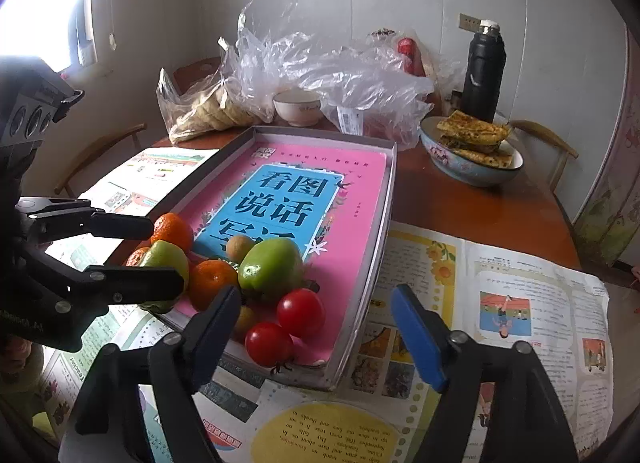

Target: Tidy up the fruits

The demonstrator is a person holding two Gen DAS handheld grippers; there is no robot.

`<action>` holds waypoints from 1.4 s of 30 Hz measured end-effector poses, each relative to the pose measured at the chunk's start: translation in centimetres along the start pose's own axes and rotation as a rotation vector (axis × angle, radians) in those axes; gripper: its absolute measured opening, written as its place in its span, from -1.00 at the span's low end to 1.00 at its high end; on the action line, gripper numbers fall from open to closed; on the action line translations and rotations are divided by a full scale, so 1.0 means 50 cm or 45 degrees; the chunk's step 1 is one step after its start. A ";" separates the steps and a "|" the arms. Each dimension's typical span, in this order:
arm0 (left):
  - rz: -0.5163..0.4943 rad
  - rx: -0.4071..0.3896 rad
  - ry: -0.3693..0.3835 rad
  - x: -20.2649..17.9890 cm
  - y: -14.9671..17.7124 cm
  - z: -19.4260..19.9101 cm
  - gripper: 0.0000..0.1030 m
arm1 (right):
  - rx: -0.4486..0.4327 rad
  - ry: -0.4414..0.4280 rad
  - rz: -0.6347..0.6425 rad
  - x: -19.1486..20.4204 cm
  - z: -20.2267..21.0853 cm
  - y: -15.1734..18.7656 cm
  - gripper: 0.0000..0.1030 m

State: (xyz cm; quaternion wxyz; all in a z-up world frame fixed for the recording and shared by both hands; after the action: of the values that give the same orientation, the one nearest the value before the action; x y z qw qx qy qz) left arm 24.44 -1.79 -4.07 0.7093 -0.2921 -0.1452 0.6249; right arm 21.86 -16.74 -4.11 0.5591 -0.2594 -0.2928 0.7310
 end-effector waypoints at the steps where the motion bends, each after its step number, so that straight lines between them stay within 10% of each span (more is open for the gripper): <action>1: -0.004 -0.006 -0.007 -0.001 0.000 0.004 0.52 | -0.006 0.005 0.001 0.001 0.005 0.000 0.54; 25: 0.114 -0.197 -0.129 0.047 0.047 0.146 0.60 | -0.204 0.070 0.030 0.069 0.141 -0.008 0.98; 42: 0.179 -0.157 -0.196 0.055 0.179 0.180 0.60 | -0.286 0.094 -0.089 0.106 0.226 0.078 0.98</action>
State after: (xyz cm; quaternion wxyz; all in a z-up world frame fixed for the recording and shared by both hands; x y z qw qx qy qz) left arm 12.62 3.39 -2.78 0.6312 -0.2959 -0.2164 0.6835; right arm 10.00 -13.93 0.63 0.5621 -0.3367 -0.3612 0.6635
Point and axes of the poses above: each gripper's, at about its wrist camera, not at the fingertips, and z roughly against the way its jaws point, x to its left, y to its underside, the point moved 8 cm from there along -z, roughly the way its jaws point, and after that the axes turned 1 degree about -z, right-handed, at the moved point
